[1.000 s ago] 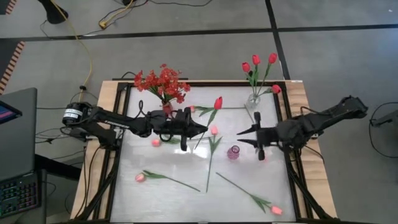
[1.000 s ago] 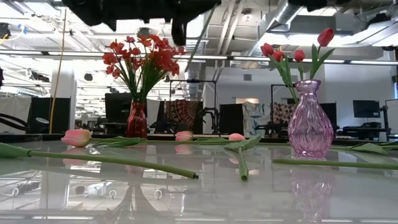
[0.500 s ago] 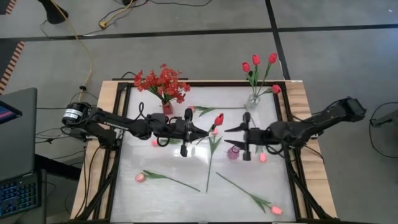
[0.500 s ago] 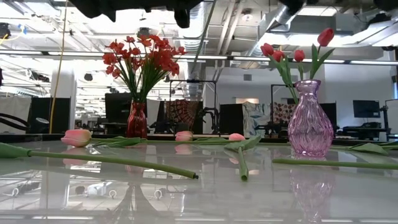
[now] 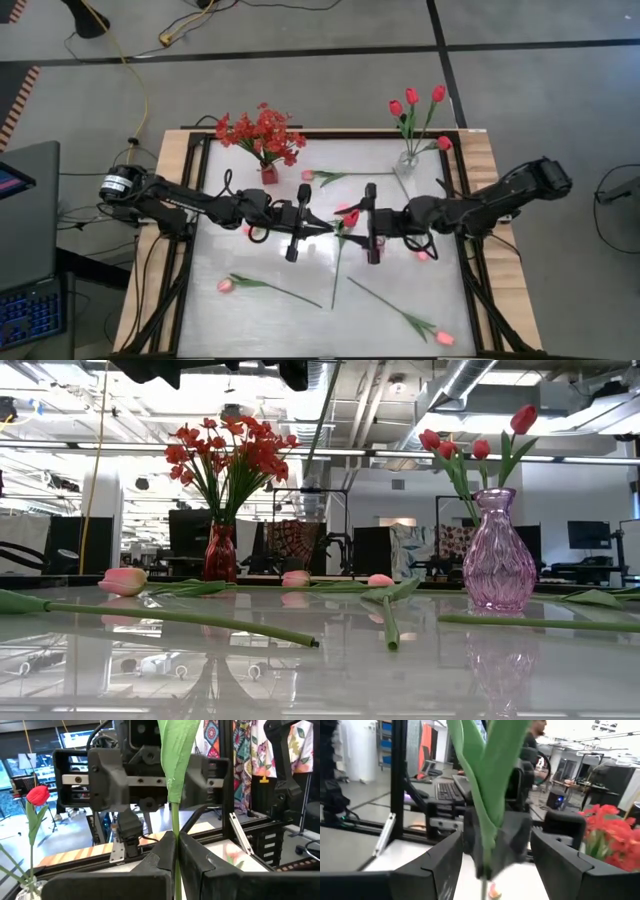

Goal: Sort flowers into vase by color
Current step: Put the red tulip into the transparent flower vase

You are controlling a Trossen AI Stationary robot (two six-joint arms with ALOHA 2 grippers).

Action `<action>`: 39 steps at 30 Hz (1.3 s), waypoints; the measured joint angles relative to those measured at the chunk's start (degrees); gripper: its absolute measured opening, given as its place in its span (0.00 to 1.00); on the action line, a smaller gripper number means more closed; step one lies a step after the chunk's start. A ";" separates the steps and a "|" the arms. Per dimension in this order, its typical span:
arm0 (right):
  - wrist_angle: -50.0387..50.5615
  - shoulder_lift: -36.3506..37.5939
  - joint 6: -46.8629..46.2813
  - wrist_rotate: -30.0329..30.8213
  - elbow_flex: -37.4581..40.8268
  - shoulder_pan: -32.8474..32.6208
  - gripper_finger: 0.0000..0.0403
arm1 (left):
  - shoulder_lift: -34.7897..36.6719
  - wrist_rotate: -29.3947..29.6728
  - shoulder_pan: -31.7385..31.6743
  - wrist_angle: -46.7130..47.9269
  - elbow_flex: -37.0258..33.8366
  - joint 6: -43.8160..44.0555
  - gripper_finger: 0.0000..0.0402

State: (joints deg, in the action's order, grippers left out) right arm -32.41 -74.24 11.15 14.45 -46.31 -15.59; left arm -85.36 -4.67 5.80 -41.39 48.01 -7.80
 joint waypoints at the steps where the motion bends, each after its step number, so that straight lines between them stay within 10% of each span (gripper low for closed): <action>1: 0.03 -0.10 -0.47 -0.08 -0.28 -0.01 0.65 | 0.00 0.02 0.00 -0.02 0.00 -0.04 0.00; 39: -3.82 -0.10 -0.62 -0.89 -0.54 0.00 0.64 | -0.02 0.83 0.00 -3.25 0.00 0.05 0.00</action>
State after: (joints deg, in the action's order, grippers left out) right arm -36.23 -74.35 10.54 13.56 -46.85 -15.59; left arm -85.38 -3.84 5.80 -44.63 48.01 -7.75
